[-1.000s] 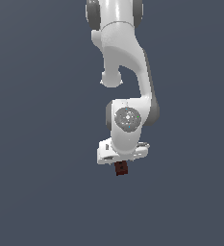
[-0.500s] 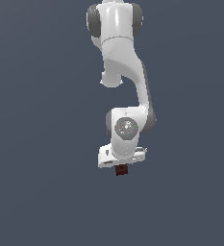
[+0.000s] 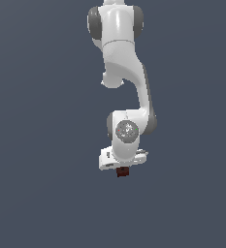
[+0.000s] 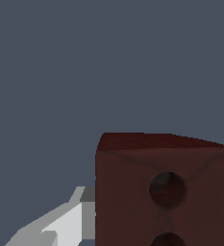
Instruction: Pick up the object and move it to a goal position.
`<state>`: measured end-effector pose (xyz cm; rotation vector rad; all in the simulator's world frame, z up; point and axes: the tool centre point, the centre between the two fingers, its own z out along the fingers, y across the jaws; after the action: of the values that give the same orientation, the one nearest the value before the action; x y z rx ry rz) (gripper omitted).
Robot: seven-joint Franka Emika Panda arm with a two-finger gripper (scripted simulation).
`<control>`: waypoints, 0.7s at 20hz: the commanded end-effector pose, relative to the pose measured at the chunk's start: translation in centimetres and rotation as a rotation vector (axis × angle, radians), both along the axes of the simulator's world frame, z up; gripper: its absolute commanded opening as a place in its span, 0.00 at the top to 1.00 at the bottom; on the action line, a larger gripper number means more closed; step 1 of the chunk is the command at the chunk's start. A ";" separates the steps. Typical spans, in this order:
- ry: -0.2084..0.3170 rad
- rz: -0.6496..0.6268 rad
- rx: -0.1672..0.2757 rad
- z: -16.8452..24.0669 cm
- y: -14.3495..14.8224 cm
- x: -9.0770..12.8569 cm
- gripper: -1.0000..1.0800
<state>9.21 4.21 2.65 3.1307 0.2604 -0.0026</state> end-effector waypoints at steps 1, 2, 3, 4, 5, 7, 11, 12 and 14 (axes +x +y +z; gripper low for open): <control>-0.001 0.000 0.000 0.0 0.0 0.1 1.00; -0.001 0.000 0.000 0.0 0.0 0.1 1.00; -0.001 0.000 0.000 0.0 0.0 0.1 1.00; -0.001 0.000 0.000 0.0 0.0 0.1 1.00; -0.001 0.000 0.000 0.0 0.0 0.1 1.00; -0.001 0.000 0.000 0.0 0.0 0.0 1.00; -0.001 0.000 0.000 0.3 0.3 -0.3 1.00; -0.001 0.000 0.000 0.4 0.4 -0.4 1.00; -0.001 0.000 0.000 0.6 0.7 -0.7 1.00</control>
<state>8.64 4.65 2.94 3.1307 0.2597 -0.0063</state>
